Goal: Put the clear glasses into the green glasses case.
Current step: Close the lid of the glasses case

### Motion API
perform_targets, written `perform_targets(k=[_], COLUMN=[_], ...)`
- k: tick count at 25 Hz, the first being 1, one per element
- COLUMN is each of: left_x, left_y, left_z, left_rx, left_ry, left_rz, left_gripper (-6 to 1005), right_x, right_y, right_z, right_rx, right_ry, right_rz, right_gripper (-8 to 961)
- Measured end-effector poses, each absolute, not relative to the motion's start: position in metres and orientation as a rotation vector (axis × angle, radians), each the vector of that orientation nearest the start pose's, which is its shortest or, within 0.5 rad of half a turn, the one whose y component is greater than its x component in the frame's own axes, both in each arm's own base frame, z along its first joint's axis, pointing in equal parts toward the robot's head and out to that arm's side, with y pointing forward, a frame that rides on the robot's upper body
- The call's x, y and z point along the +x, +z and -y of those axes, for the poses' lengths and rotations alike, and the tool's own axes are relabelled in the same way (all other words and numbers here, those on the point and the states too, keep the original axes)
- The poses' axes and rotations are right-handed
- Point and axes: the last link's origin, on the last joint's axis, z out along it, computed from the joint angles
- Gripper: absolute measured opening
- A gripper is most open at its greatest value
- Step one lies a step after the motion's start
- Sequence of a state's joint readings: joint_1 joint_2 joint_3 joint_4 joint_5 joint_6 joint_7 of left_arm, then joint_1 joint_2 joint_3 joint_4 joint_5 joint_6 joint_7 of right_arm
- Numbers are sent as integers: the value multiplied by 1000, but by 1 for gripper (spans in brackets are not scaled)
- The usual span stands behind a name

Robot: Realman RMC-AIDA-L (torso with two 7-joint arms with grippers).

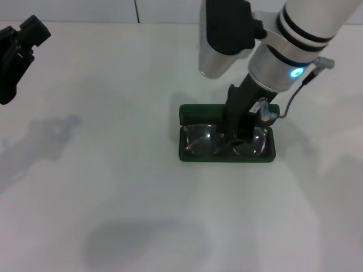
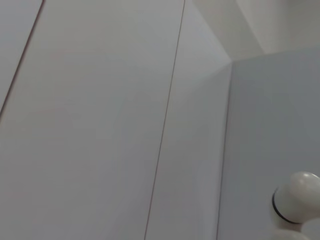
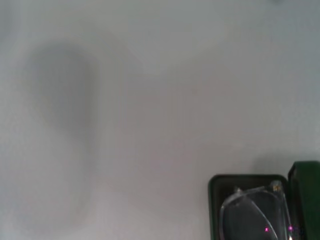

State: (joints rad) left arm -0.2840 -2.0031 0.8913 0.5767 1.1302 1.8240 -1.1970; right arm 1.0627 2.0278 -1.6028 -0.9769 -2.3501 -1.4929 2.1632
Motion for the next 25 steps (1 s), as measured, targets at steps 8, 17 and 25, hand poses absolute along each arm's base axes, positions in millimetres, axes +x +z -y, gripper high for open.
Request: perform_targets(k=[8, 17, 25], left_x=[-260, -242, -220], left_y=[83, 79, 53], left_z=[-284, -300, -316], left_rx=[-2217, -2288, -2474], left_ry=[-1485, -1502, -1445], left_rz=[333, 296, 336], left_gripper=[52, 52, 51], right_x=[80, 130, 216], right_y=[-36, 41, 76], right_z=[-361, -332, -297], right_rx=[-3034, -2886, -2600], right_ry=[-355, 462, 799], right_rz=[-23, -79, -130], right_gripper=[261, 259, 162])
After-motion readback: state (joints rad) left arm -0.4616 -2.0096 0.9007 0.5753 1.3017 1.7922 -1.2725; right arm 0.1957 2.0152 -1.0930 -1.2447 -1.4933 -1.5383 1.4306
